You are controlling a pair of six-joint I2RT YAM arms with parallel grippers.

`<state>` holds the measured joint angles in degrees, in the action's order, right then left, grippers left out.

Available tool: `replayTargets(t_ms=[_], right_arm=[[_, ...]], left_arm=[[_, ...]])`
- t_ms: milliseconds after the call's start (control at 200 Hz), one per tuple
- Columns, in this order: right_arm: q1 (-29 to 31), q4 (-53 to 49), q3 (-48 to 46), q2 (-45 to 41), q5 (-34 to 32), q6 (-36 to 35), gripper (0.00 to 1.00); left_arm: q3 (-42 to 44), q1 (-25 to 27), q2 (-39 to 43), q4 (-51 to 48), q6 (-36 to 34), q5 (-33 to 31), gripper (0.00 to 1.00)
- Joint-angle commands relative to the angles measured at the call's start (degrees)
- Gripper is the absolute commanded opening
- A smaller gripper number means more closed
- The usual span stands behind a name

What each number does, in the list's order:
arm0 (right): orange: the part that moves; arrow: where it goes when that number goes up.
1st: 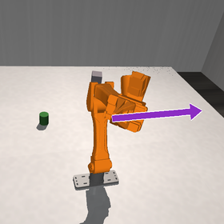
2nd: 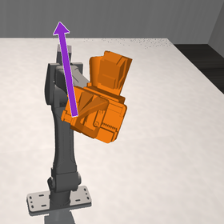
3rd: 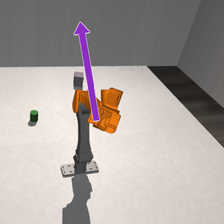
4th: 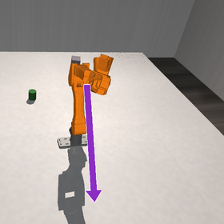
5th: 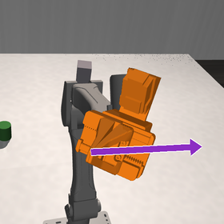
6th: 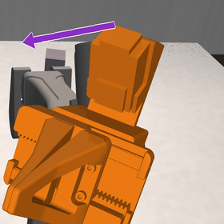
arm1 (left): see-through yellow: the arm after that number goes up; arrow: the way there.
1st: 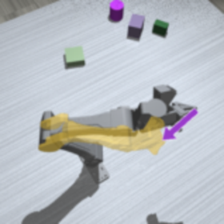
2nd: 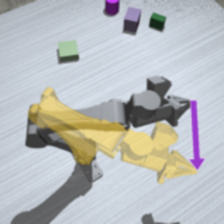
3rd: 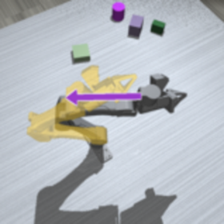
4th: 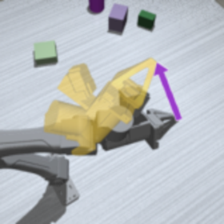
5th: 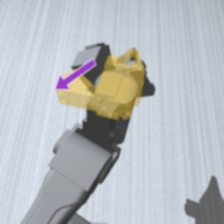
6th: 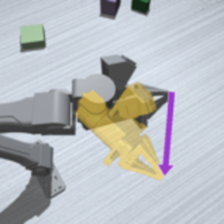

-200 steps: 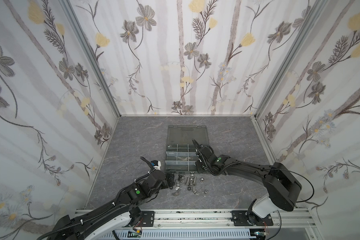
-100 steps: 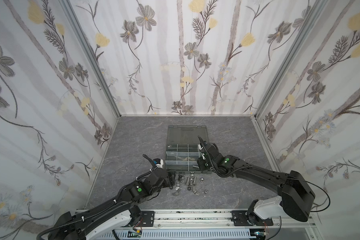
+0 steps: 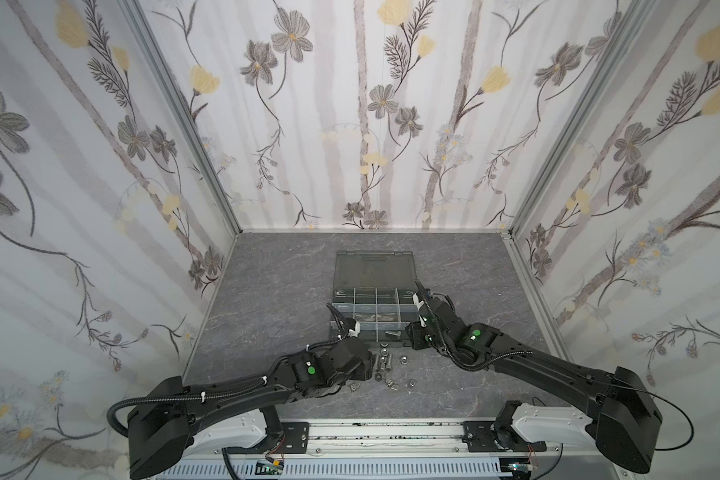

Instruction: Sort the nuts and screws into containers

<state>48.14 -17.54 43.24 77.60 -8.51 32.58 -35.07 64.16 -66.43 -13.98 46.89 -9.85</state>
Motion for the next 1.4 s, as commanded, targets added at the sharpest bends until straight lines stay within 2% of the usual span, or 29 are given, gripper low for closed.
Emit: replayTargets(t_ms=[0,395,600,834,1394], right_arm=[[-0.09,0.51,-2.05,-1.89,-1.55,2.16,0.36],[-0.68,-0.76,-5.85,-7.39,-2.52,3.95,0.37],[-0.72,-0.66,-7.11,-8.25,-2.21,4.86,0.37],[-0.68,-0.40,-8.17,-9.14,-2.30,5.49,0.37],[-0.69,0.22,-8.52,-8.94,-0.89,6.07,0.37]], left_arm=[[-3.26,1.50,-4.54,0.09,-1.12,-0.83,0.59],[-13.15,2.53,-20.29,0.09,-4.47,2.92,0.45],[-17.27,2.81,-26.58,0.09,-5.67,4.31,0.43],[-18.54,2.82,-29.17,0.09,-6.29,4.52,0.42],[-17.15,1.95,-28.73,0.09,-6.10,2.47,0.41]])
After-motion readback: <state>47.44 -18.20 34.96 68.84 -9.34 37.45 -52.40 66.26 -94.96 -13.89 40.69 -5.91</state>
